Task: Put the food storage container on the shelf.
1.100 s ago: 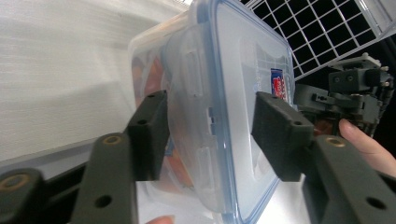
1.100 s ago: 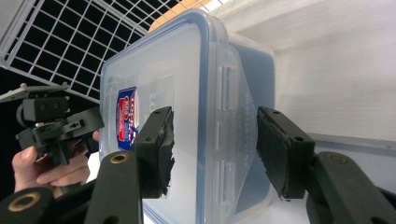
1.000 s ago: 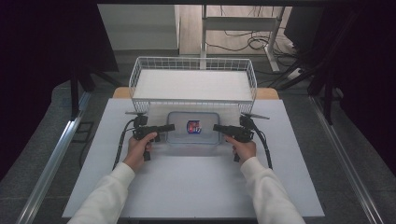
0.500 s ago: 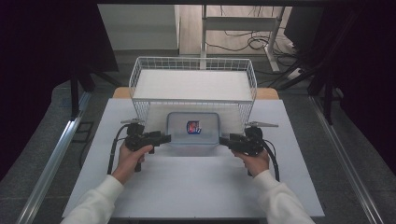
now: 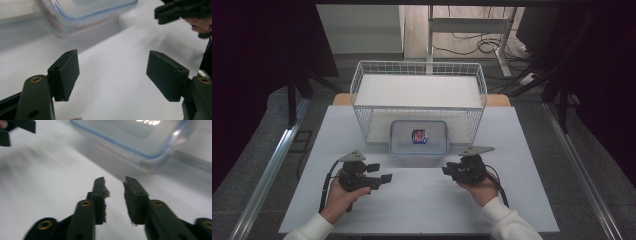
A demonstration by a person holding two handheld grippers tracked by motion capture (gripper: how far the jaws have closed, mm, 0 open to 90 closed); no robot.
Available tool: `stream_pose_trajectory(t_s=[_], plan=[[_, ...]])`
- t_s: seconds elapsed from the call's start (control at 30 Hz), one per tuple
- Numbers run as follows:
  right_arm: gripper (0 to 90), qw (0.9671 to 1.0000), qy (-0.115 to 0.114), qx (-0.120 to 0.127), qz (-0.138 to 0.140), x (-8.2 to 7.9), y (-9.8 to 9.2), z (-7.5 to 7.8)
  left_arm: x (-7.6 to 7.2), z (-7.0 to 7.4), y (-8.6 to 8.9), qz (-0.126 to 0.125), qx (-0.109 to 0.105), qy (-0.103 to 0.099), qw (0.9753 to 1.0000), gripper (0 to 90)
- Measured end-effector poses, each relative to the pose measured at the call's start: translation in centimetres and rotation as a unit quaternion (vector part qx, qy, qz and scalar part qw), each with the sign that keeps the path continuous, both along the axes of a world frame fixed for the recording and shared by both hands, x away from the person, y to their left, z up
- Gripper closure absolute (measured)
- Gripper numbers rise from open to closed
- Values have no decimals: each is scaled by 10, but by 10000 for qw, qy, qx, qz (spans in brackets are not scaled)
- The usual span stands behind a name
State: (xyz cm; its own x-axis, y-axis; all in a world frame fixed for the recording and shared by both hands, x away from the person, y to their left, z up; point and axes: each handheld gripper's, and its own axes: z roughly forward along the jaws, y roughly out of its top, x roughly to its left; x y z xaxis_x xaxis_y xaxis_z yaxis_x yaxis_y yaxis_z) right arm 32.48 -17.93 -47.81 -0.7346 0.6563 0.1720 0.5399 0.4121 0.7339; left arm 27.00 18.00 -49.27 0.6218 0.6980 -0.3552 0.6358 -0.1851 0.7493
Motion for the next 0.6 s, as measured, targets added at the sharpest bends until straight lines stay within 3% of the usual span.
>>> stream_pose_trajectory(t_s=[0.1,0.23,0.57,0.6], plan=[[793,9996,-14,-218,188,0,13,-7,-13,-1,-3,-40,257,-142,9996,251],[873,9987,-99,-394,323,0,26,-11,-20,-3,-1,-104,305,-106,9994,251],[890,9978,-210,-527,356,12,54,-18,-19,-4,-2,-78,378,-122,9992,250],[890,9975,-215,-547,382,17,64,-22,-19,-4,-2,-70,380,-127,9992,249]])
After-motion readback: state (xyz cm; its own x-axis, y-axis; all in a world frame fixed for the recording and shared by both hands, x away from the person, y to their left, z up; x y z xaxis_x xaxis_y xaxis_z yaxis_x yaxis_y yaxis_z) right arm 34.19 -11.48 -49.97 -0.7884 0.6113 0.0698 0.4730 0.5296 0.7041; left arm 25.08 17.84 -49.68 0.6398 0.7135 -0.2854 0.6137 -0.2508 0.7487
